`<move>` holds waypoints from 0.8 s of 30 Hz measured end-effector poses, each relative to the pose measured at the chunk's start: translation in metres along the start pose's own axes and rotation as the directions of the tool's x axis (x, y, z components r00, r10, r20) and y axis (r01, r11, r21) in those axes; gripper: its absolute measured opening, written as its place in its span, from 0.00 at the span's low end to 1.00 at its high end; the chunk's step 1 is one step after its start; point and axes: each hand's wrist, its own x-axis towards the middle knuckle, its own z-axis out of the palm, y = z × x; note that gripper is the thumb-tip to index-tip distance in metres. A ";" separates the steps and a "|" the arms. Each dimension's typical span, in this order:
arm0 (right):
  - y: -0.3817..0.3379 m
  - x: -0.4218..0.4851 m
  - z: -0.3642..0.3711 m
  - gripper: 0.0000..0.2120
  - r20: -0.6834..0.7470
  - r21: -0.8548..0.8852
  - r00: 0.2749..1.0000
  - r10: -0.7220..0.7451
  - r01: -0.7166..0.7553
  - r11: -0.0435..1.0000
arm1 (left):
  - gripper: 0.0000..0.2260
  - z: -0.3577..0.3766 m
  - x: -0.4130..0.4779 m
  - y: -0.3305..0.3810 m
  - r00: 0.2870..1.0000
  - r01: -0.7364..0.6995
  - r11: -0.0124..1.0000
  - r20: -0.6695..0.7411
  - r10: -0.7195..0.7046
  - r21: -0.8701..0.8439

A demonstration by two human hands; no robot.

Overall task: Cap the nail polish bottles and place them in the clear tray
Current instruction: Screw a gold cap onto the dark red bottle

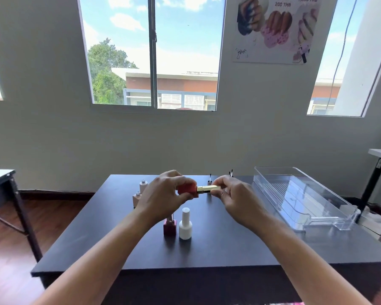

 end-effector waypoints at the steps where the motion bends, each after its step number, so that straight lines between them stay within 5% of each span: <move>1: -0.002 -0.001 0.000 0.10 0.002 -0.039 0.999 -0.035 0.035 0.999 | 0.10 -0.001 0.000 0.000 1.000 -0.004 1.000 0.012 0.004 0.003; 5: -0.009 -0.002 0.000 0.16 0.040 -0.278 0.990 -0.134 0.140 0.950 | 0.09 -0.002 0.003 0.004 0.998 -0.059 0.997 0.039 0.058 0.051; 10: -0.011 -0.006 0.003 0.14 0.069 -0.330 0.991 -0.117 0.133 0.935 | 0.04 -0.005 0.003 0.014 0.985 -0.170 0.960 0.015 0.171 0.224; 16: -0.010 -0.005 0.002 0.11 0.087 -0.169 0.996 0.038 -0.023 0.985 | 0.06 -0.004 0.000 0.018 0.918 -0.354 0.812 0.007 0.396 0.463; 24: -0.002 0.009 0.005 0.10 0.111 0.073 0.987 0.120 -0.128 0.989 | 0.08 -0.002 0.007 0.016 0.939 -0.315 0.831 0.025 0.342 0.459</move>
